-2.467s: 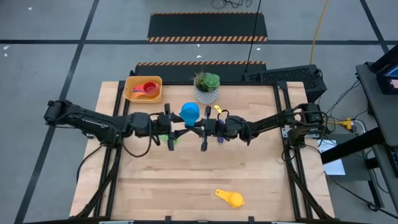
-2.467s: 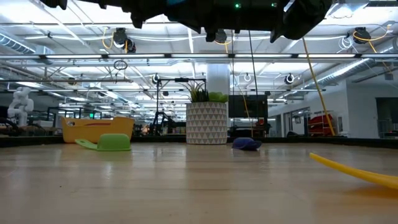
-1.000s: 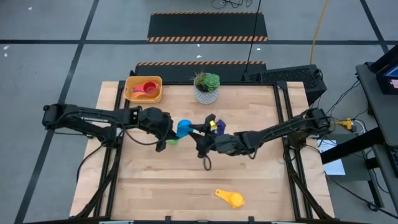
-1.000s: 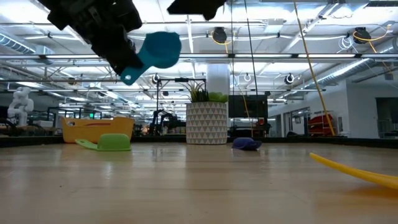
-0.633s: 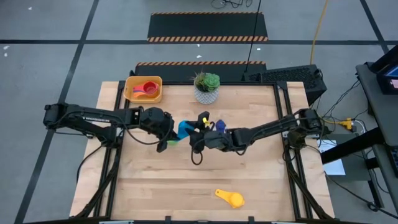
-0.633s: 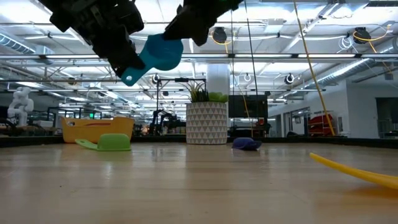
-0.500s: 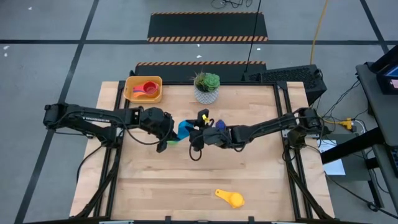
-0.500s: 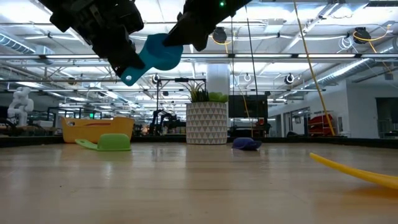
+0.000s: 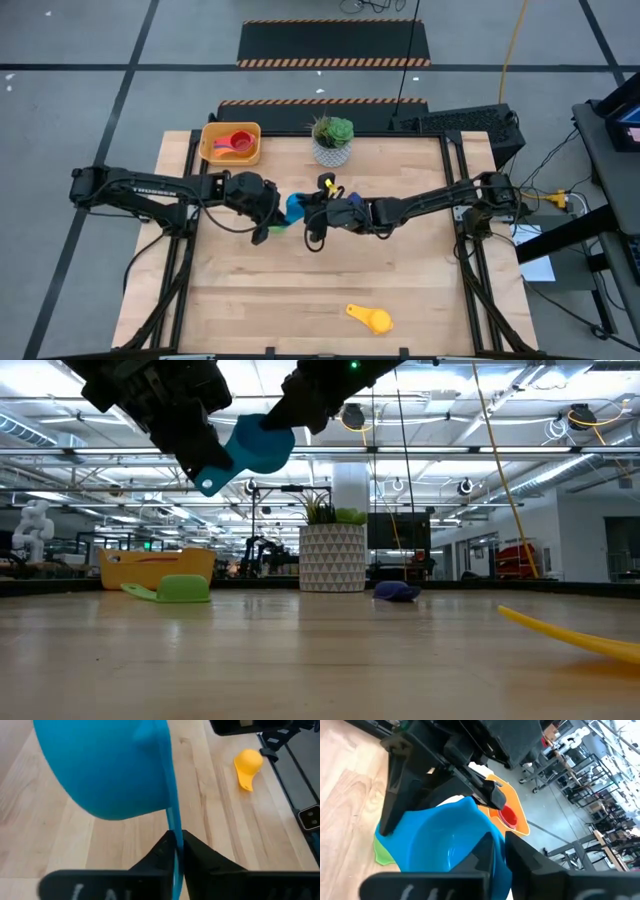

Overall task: Nest measuring cups in basket
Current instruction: Stack the light blue measuring cup on top of the dark orange measuring cup in the yellow bin

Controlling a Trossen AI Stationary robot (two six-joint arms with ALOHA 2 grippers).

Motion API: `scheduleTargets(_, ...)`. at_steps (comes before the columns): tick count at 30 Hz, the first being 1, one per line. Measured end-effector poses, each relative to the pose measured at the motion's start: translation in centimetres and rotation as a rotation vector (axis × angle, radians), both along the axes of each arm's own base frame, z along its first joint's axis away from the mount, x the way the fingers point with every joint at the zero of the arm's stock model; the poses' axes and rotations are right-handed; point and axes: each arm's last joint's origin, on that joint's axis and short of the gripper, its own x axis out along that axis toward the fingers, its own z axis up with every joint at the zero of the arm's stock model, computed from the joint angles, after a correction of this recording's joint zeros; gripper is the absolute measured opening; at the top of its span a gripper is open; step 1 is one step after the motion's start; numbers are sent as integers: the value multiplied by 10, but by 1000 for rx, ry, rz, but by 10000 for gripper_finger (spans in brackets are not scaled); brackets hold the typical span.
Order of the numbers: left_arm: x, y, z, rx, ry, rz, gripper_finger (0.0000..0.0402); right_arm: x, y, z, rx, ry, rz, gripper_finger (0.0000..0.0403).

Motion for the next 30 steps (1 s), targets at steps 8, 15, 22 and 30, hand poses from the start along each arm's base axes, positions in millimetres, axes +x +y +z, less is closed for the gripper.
scheduleTargets(8, -3, 2, 10, 45, -64, 61, 106, -1, -2, 0, 38, -39, -82, 13)
scheduleTargets(15, -26, 3, 38, 157, -182, 163, 144, -1, -13, 0, 110, -94, -187, 12)
scheduleTargets(22, -50, -13, 58, 333, -282, 185, 147, -2, -49, -8, 418, -160, -263, 12)
scheduleTargets(30, -39, -40, 47, 806, -202, 195, 147, -11, -116, -16, 945, -209, -286, 34)
